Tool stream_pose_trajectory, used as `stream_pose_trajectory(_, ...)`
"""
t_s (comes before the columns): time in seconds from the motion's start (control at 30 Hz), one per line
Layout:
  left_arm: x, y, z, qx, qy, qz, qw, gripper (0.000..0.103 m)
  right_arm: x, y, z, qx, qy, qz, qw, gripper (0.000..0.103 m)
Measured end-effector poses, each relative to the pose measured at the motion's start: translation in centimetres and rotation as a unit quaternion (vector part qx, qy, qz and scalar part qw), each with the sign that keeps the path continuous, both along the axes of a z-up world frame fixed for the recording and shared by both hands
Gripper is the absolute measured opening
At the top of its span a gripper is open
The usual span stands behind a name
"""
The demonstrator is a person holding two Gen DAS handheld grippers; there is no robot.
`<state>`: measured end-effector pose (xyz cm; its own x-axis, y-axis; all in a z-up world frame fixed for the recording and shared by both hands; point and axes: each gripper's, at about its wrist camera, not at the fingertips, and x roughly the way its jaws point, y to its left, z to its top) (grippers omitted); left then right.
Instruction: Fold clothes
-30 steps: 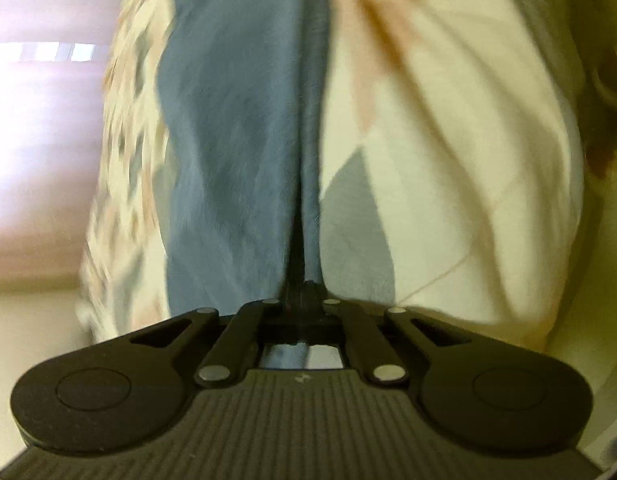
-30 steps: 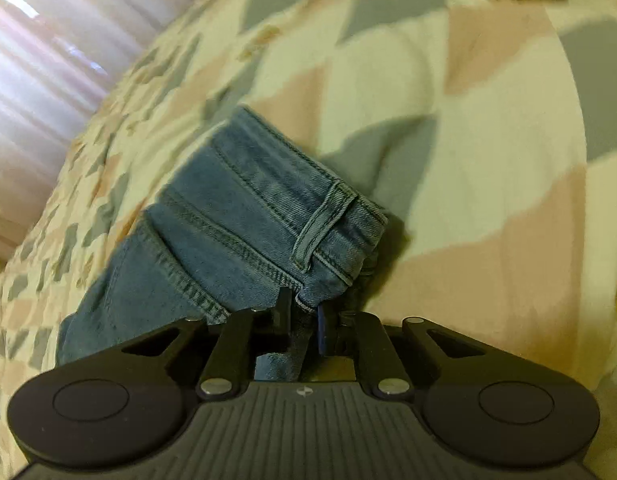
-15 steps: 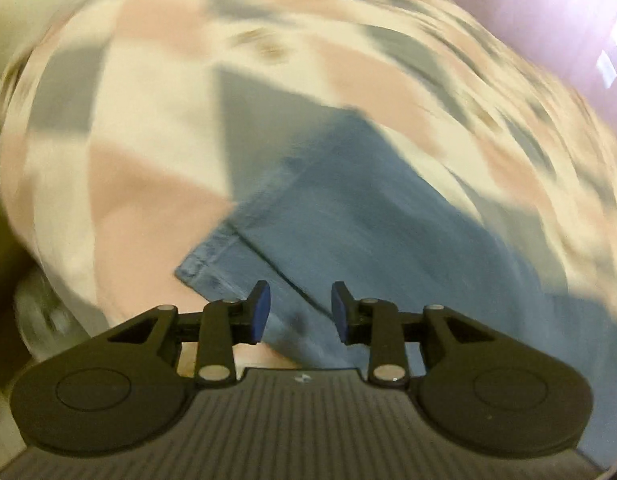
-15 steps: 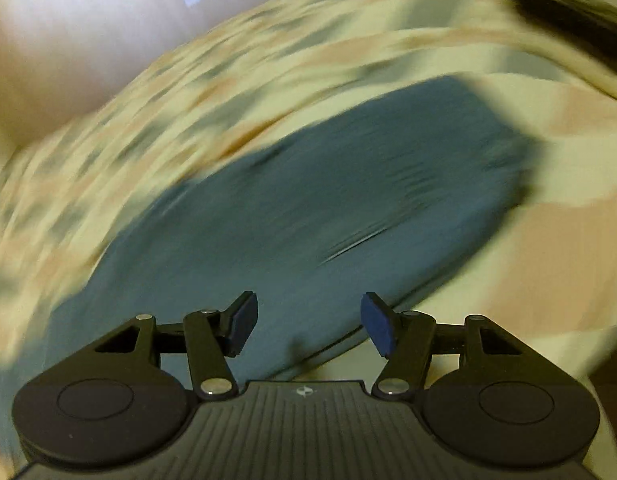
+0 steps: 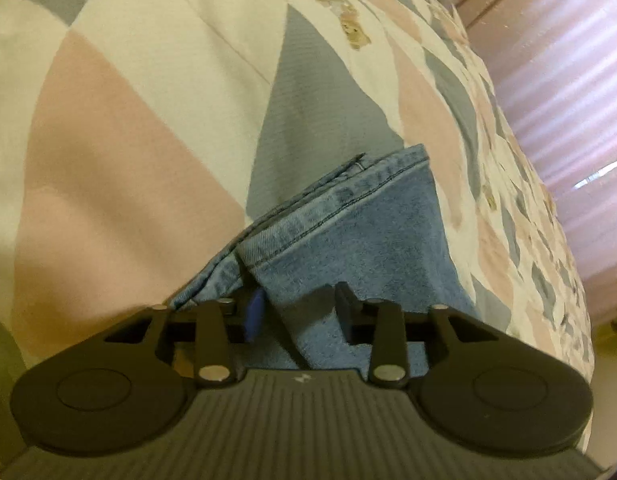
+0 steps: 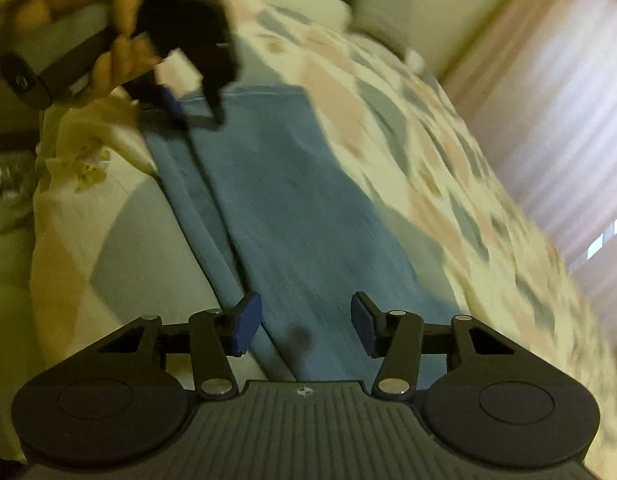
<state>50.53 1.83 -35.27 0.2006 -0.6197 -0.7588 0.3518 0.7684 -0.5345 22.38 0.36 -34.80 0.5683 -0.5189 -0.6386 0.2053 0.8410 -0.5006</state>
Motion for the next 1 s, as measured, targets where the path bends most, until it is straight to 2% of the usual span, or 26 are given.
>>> stream_pose_trajectory(0.03, 0.3, 0.3, -0.2, -0.004, 0.005, -0.001, 1.0, 0.021, 1.0, 0.2, -0.8, -0.016, 0.011, 0.007, 1.0, 0.048)
stream_pose_trajectory(0.1, 0.8, 0.9, -0.5, -0.013, 0.014, -0.005, 0.9998, 0.009, 2.4, 0.4, -2.4, -0.05, 0.035, 0.02, 0.998, 0.041)
stream_pose_trajectory(0.17, 1.0, 1.5, -0.6, -0.024, 0.017, -0.011, 0.9995, 0.005, 3.3, 0.7, -3.5, -0.072, 0.063, 0.032, 0.995, 0.0)
stream_pose_trajectory(0.23, 1.0, 2.0, -0.3, -0.033, 0.009, -0.02, 0.9992, 0.002, 3.5, 0.7, -3.4, -0.069, 0.065, 0.031, 0.995, 0.0)
stream_pose_trajectory(0.37, -1.2, 3.5, 3.3, -0.058, -0.076, -0.063, 0.9935, 0.001, 2.1, 0.9, -0.8, -0.064, 0.033, 0.025, 0.997, 0.0)
stream_pose_trajectory(0.47, -2.8, 5.3, 4.4, -0.057, -0.113, -0.08, 0.9888, 0.001, 1.4, 1.7, 0.5, -0.056, 0.033, 0.033, 0.997, 0.001)
stream_pose_trajectory(0.53, -3.2, 6.1, 3.6, -0.044, -0.119, -0.084, 0.9883, 0.001, 1.7, 1.8, 0.1, -0.046, 0.042, 0.038, 0.997, 0.002)
stream_pose_trajectory(0.63, -3.0, 6.5, 0.8, -0.013, -0.106, -0.086, 0.9905, 0.001, 2.5, 2.5, -2.3, -0.031, 0.061, 0.04, 0.997, 0.003)
stream_pose_trajectory(0.7, -3.0, 6.7, 0.3, -0.01, -0.113, -0.093, 0.9892, 0.001, 2.8, 2.7, -2.6, -0.024, 0.057, 0.031, 0.998, 0.003)
stream_pose_trajectory(0.8, -3.8, 6.9, 1.3, -0.003, -0.158, -0.124, 0.9797, 0.002, 2.9, 2.7, -2.7, -0.012, 0.05, 0.018, 0.999, 0.004)
stream_pose_trajectory(0.87, -4.2, 6.4, 0.5, 0.032, -0.176, -0.15, 0.9723, 0.006, 3.1, 2.5, -3.0, 0.014, 0.054, 0.008, 0.998, 0.011)
stream_pose_trajectory(0.93, -3.9, 5.9, -0.5, 0.049, -0.179, -0.164, 0.9689, 0.007, 3.5, 2.1, -2.8, 0.032, 0.05, -0.008, 0.998, 0.016)
stream_pose_trajectory(1.0, -4.0, 5.7, 0.3, 0.063, -0.197, -0.18, 0.9618, 0.01, 3.2, 1.0, -1.0, 0.081, 0.021, -0.032, 0.996, 0.023)
